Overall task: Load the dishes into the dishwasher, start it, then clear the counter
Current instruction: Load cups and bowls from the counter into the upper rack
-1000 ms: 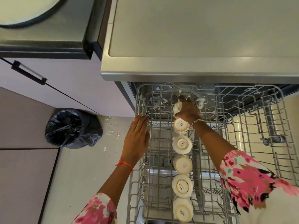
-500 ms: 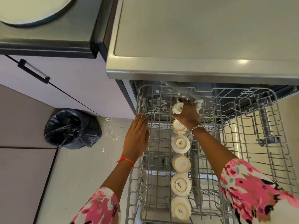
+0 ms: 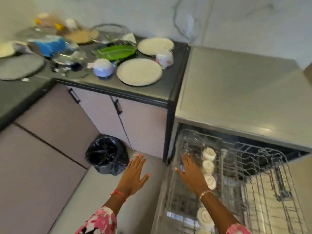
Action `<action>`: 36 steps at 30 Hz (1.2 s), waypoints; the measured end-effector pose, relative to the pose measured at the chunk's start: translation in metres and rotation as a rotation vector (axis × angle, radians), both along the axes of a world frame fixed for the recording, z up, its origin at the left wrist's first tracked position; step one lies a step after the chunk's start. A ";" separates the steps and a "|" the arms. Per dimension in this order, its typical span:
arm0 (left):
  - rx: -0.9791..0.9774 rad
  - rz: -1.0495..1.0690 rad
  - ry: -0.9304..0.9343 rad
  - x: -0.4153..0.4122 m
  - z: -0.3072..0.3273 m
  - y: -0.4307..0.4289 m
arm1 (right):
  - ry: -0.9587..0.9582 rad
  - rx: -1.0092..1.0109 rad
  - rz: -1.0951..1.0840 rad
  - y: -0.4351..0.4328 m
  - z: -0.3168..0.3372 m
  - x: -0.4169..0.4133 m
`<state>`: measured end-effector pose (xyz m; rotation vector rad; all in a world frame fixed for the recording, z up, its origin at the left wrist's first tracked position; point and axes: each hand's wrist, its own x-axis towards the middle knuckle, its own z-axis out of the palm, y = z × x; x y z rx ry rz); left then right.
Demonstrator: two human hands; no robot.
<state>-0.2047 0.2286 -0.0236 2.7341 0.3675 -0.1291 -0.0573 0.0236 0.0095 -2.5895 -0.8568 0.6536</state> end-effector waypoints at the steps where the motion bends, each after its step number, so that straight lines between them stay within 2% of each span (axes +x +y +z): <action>1: -0.001 0.022 -0.034 -0.008 0.010 0.020 | -0.004 0.010 0.017 0.017 0.009 -0.007; 9: 0.099 0.105 -0.135 -0.078 0.100 0.199 | -0.160 -0.020 0.111 0.184 0.084 -0.063; 13: 0.160 0.178 -0.197 -0.111 0.146 0.284 | -0.240 0.072 0.169 0.268 0.123 -0.086; 17: 0.175 0.288 -0.261 -0.119 0.166 0.345 | -0.292 0.133 0.239 0.340 0.144 -0.079; 28: 0.183 0.429 -0.299 -0.065 0.167 0.524 | -0.424 0.269 0.350 0.540 0.179 0.008; 36: 0.173 0.516 -0.232 0.013 0.198 0.647 | -0.440 0.165 0.472 0.685 0.203 0.104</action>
